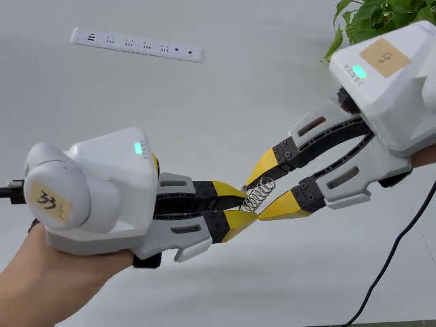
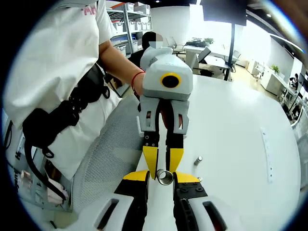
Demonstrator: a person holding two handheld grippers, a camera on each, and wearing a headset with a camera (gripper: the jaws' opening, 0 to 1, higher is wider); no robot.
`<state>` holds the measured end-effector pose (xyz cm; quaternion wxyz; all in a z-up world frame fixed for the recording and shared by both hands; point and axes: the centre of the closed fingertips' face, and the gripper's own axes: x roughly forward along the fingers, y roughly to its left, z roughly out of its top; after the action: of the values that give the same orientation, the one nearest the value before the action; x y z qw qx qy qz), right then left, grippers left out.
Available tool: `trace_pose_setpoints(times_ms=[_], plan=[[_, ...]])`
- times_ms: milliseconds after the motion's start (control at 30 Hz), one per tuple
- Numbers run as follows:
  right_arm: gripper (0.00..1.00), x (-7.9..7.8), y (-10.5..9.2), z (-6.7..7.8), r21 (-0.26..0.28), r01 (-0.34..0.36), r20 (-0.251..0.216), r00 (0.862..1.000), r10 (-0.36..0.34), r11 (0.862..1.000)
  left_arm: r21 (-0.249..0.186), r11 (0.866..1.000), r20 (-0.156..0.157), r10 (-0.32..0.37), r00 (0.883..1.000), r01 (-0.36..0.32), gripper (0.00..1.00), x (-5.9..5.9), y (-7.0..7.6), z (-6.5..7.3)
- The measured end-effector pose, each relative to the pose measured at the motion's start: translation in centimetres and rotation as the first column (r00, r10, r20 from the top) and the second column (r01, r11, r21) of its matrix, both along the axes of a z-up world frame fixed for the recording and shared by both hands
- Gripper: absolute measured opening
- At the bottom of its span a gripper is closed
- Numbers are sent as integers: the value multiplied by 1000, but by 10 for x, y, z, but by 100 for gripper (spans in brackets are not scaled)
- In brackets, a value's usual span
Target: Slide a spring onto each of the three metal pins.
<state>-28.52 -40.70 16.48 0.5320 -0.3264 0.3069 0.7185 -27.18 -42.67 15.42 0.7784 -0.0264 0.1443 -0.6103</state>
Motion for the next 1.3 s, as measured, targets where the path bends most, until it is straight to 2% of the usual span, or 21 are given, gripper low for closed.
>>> trace_pose_setpoints(times_ms=[133,233,567,900,1300], plan=[[13,3,-4,-1,-19,-27,-2,1000,27,999,0,1000,-1,-5,1000,5,6,-1,0,-1],[12,-1,-3,-4,-41,-51,-8,999,51,998,-1,1000,-3,-9,1000,9,6,-1,0,-2],[8,-1,-3,-8,-102,-122,6,992,123,987,7,1000,-4,-19,1000,19,6,-3,0,-5],[7,2,-3,-10,-117,-128,-1,992,128,985,4,1000,-10,-20,1000,20,7,-3,2,-8],[7,0,0,-13,-110,-101,-16,995,100,989,12,999,3,-32,999,32,7,-5,5,-11]])
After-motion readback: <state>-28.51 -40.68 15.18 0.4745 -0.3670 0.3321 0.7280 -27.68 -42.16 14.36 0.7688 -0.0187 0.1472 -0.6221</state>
